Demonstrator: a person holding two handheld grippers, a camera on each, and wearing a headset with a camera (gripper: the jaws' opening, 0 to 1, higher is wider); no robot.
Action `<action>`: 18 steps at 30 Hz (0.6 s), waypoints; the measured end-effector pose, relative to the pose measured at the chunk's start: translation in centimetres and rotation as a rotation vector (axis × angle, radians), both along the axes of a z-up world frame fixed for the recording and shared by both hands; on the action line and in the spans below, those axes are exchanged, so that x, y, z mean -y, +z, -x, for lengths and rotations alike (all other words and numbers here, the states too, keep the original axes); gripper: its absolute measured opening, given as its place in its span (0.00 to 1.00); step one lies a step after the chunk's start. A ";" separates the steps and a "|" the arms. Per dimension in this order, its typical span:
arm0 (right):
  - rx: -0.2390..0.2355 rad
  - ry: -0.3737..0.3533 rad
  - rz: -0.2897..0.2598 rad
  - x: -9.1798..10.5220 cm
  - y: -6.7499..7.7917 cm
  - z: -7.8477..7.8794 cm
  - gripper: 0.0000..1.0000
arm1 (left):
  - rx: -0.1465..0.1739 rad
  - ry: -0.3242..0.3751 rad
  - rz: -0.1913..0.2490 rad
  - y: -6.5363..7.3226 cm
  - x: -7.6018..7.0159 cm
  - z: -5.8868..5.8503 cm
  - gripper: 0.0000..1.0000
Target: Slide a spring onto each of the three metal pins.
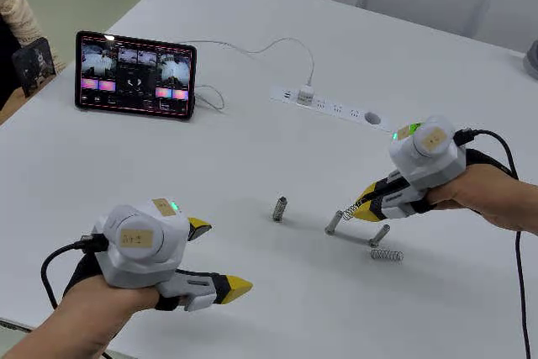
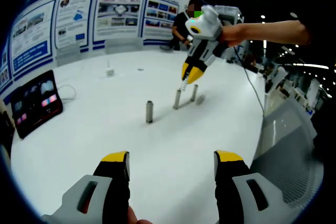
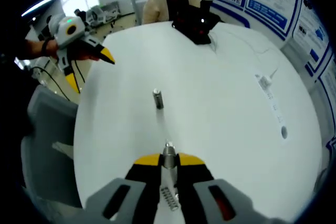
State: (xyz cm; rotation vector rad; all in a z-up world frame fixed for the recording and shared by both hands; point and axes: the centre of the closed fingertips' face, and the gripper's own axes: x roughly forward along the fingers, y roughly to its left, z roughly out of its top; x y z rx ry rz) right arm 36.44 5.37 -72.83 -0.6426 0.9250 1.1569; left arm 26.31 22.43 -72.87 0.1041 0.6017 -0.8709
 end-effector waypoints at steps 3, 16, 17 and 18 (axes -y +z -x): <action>0.000 0.004 0.001 -0.2 0.0 -0.1 0.12 | -0.002 0.004 0.001 -0.1 -0.2 0.0 0.66; -0.007 0.019 0.016 -0.8 -0.4 0.0 0.13 | 0.001 0.010 0.005 0.2 -0.3 0.0 0.66; -0.007 0.020 0.015 -0.9 -0.4 0.0 0.13 | 0.001 0.010 0.006 0.3 -0.3 0.0 0.65; -0.009 0.017 0.014 -1.0 -0.4 0.0 0.13 | 0.000 0.010 0.006 0.3 -0.3 0.0 0.65</action>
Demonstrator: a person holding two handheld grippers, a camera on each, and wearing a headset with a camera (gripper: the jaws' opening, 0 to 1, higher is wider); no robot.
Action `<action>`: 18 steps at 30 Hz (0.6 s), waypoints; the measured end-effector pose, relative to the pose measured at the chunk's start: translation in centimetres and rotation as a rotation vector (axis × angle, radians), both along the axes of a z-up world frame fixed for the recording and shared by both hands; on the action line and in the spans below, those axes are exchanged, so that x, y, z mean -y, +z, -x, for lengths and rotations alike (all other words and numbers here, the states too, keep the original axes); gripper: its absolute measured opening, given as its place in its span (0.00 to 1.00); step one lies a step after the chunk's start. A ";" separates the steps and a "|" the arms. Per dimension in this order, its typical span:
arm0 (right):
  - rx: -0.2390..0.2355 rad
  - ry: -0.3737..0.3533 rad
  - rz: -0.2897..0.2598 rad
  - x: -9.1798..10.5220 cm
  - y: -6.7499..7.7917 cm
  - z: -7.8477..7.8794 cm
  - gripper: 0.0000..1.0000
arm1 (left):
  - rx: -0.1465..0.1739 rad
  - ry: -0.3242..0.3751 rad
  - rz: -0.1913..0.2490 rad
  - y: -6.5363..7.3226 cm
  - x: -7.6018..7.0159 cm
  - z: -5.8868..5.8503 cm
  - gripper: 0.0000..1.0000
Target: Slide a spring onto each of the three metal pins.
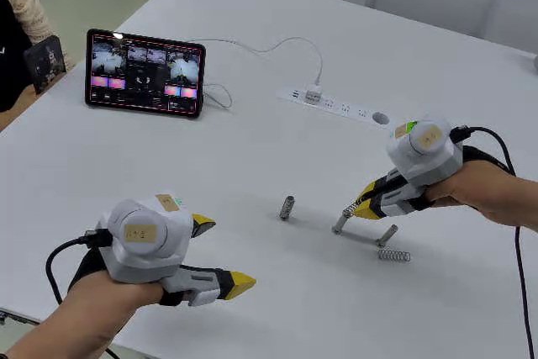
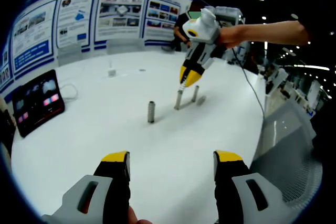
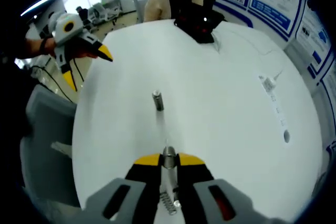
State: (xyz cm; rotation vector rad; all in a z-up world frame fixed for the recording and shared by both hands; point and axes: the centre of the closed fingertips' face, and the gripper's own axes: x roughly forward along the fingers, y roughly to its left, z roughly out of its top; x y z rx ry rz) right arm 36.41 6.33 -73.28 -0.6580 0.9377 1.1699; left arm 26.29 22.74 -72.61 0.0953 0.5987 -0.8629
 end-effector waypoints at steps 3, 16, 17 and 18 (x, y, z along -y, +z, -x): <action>-0.002 0.007 0.004 -0.3 -0.1 0.2 0.12 | -0.001 0.001 -0.001 -0.1 -0.1 0.1 0.65; -0.002 0.019 0.013 -0.9 -0.5 0.0 0.13 | -0.004 0.009 -0.003 -0.1 -0.7 0.2 0.65; -0.004 0.020 0.012 -0.9 -0.6 0.0 0.13 | -0.004 0.009 -0.003 -0.1 -0.7 0.2 0.65; -0.004 0.021 0.014 -1.0 -0.7 0.1 0.13 | -0.003 0.009 -0.003 -0.1 -0.8 0.2 0.65</action>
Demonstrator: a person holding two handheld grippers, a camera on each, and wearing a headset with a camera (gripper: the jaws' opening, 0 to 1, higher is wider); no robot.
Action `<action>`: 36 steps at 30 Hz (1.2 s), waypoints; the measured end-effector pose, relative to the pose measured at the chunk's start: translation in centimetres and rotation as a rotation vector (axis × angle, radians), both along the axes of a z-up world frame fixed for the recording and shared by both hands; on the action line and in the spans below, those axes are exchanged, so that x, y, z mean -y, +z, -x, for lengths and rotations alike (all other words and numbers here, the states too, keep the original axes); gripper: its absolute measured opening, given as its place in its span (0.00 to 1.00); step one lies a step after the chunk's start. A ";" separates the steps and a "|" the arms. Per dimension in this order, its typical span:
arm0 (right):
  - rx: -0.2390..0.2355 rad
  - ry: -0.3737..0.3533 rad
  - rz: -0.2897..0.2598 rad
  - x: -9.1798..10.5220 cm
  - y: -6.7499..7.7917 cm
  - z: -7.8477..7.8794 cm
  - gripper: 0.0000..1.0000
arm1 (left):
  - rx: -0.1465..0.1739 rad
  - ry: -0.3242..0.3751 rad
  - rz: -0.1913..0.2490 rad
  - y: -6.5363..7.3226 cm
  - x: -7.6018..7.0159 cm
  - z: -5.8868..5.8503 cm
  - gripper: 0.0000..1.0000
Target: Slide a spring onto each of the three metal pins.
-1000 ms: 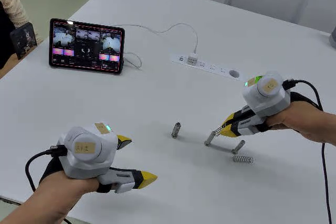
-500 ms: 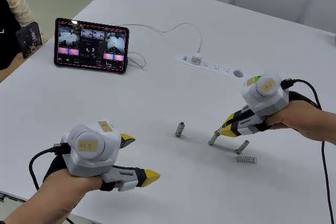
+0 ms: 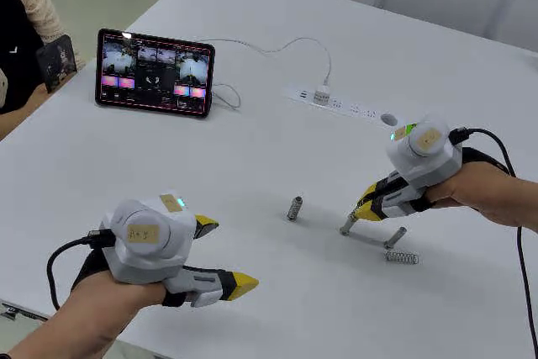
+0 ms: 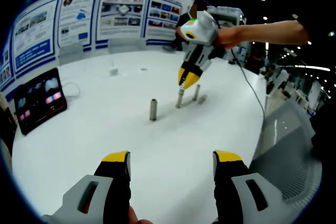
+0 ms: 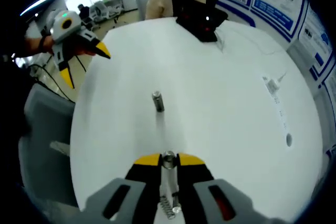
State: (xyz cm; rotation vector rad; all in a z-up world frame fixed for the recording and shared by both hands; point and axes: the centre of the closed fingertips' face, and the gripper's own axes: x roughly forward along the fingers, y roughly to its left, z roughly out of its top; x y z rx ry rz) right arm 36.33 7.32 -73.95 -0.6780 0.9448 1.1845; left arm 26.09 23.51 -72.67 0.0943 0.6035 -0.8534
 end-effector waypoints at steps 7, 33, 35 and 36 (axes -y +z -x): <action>0.000 0.010 0.012 0.1 -0.9 -0.3 0.13 | 0.003 0.000 -0.001 0.2 0.0 -0.1 0.65; -0.021 -0.002 0.028 0.3 -3.9 -0.3 0.13 | -0.002 0.004 -0.005 0.1 -0.3 0.0 0.64; -0.022 0.000 0.030 0.3 -4.1 -0.3 0.13 | -0.001 0.006 -0.005 0.1 -0.4 -0.1 0.64; -0.021 0.000 0.030 0.3 -4.1 -0.3 0.13 | -0.001 0.007 -0.006 0.1 -0.5 -0.1 0.64</action>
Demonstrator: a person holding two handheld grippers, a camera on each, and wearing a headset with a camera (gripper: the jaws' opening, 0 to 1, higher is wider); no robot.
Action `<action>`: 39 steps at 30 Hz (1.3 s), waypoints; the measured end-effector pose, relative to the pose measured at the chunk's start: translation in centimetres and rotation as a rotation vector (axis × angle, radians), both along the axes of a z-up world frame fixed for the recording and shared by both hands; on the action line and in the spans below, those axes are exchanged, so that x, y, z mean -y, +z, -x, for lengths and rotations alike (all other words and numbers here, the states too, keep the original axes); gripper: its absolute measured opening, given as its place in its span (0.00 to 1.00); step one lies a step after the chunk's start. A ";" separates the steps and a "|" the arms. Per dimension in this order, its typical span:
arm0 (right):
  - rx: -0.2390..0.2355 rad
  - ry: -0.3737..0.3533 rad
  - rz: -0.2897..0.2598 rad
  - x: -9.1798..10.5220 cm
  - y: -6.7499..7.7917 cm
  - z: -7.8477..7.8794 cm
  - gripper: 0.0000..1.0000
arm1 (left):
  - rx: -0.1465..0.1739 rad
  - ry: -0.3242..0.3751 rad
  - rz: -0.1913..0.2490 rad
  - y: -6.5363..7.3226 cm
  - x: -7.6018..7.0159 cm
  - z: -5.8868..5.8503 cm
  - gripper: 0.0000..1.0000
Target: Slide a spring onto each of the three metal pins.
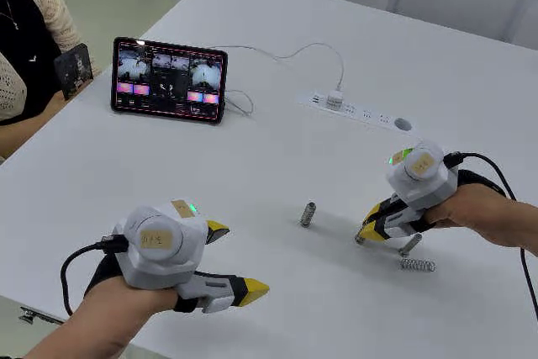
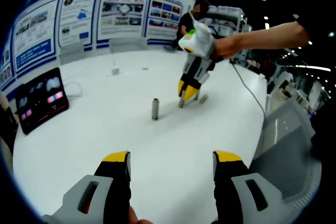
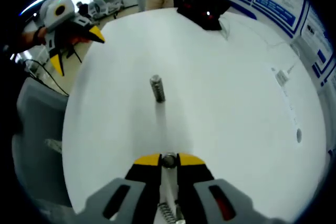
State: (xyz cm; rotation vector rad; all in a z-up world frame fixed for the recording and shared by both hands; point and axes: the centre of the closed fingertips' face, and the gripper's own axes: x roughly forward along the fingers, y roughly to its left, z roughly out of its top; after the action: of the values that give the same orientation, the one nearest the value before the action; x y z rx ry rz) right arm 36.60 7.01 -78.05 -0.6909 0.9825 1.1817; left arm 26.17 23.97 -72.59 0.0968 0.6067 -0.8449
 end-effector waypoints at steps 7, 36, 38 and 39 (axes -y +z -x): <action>0.007 -0.003 0.009 0.3 -0.1 0.0 0.21 | 0.002 -0.001 0.001 0.1 0.0 0.0 0.64; 0.023 -0.181 -0.110 1.9 1.2 0.7 0.46 | 0.011 -0.014 0.004 0.5 0.9 -0.1 0.65; 0.009 -0.215 -0.143 1.8 1.6 0.9 0.48 | 0.012 -0.016 0.005 0.6 1.0 -0.1 0.65; 0.010 -0.230 -0.159 1.8 1.8 0.8 0.48 | 0.012 -0.016 0.006 0.6 1.1 -0.1 0.65</action>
State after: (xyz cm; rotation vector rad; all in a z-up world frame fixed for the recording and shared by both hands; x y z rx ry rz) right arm 35.79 5.19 -76.29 -0.4446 0.9218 1.0391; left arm 26.24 22.87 -71.99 0.1015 0.5930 -0.8615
